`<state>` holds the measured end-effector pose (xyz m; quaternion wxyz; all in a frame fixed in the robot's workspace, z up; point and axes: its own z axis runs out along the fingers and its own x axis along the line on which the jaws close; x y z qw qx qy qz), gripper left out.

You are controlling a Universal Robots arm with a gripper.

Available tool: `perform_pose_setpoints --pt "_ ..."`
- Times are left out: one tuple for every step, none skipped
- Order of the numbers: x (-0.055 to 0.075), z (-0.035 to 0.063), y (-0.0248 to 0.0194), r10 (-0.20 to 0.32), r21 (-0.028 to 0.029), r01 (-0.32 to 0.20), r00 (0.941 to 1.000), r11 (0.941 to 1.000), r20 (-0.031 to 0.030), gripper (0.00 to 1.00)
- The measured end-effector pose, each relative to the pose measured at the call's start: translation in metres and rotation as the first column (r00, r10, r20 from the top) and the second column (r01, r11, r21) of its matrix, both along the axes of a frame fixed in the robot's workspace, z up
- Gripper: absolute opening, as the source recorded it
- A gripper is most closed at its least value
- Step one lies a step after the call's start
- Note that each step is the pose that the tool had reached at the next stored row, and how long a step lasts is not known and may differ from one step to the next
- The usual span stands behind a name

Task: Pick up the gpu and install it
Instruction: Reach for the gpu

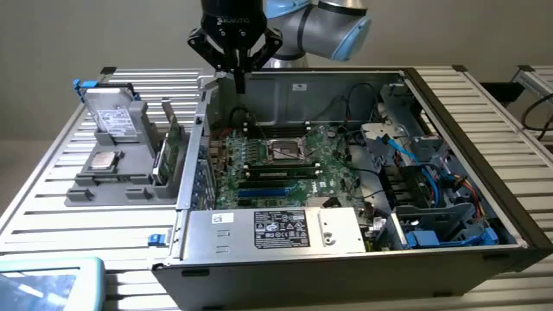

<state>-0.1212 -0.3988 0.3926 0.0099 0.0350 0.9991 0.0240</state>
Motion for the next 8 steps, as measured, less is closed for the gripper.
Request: perform_pose_setpoints --pt "0.0000 0.0000 0.0000 0.000 0.0000 0.000 1.0000 1.0000 0.0000 0.11" --pt "0.0000 0.0000 0.0000 0.000 0.0000 0.000 1.0000 1.0000 -0.0001 0.11" --pt "0.0000 0.0000 0.0000 0.000 0.0000 0.000 1.0000 1.0000 -0.0002 0.11" --pt "0.0000 0.0000 0.0000 0.000 0.0000 0.000 1.0000 1.0000 -0.0002 0.11" --pt "0.0000 0.0000 0.0000 0.000 0.0000 0.000 1.0000 1.0000 -0.0002 0.11" --pt "0.0000 0.0000 0.0000 0.000 0.0000 0.000 1.0000 1.0000 -0.0002 0.11" --pt "0.0000 0.0000 0.0000 0.000 0.0000 0.000 1.0000 1.0000 -0.0002 0.11" --pt "0.0000 0.0000 0.0000 0.000 0.0000 0.000 1.0000 1.0000 -0.0003 0.11"
